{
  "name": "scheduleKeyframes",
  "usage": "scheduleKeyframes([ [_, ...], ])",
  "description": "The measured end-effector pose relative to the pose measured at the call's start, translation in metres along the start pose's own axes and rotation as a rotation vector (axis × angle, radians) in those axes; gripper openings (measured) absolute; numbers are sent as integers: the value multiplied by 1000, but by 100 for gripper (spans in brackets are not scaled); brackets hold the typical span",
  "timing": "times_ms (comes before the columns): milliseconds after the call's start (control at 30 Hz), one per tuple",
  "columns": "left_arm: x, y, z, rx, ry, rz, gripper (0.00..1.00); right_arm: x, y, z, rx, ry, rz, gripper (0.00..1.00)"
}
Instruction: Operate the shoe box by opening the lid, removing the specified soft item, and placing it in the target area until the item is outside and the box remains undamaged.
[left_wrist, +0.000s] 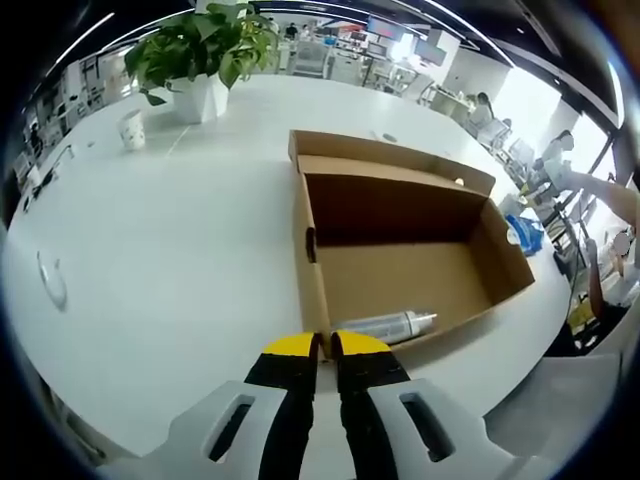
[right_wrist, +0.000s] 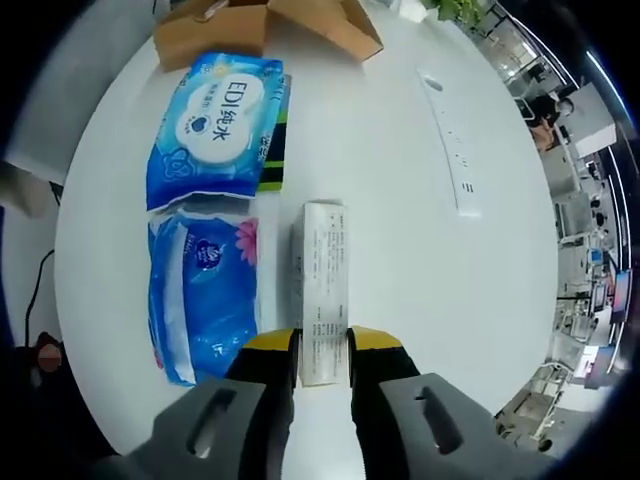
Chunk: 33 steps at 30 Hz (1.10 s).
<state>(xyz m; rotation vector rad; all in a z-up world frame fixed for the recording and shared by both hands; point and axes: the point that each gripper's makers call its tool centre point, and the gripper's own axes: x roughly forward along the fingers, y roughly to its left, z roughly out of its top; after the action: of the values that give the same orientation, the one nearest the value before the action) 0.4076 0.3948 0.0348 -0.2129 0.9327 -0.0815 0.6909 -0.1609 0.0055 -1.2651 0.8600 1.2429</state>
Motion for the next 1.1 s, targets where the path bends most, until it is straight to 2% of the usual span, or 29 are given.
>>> scheduleKeyframes([
  [300,0,-1,1,23,0,-3,5,-12,1,0,8,-6,-37,25],
  [367,0,-2,3,61,-9,2,6,-17,0,-1,19,-2,-64,26],
  [467,1,-3,4,114,-12,16,8,-28,6,6,68,-29,-80,30],
  [567,3,-6,6,123,-11,2,14,-34,8,11,94,-72,-95,31],
  [700,3,-10,9,171,-6,3,16,-49,14,21,155,-113,-128,34],
  [967,-4,-8,20,210,-31,8,23,-73,24,40,301,-210,-187,42],
  [1100,-9,-9,27,230,-46,-4,23,-86,37,53,345,-246,-201,45],
])
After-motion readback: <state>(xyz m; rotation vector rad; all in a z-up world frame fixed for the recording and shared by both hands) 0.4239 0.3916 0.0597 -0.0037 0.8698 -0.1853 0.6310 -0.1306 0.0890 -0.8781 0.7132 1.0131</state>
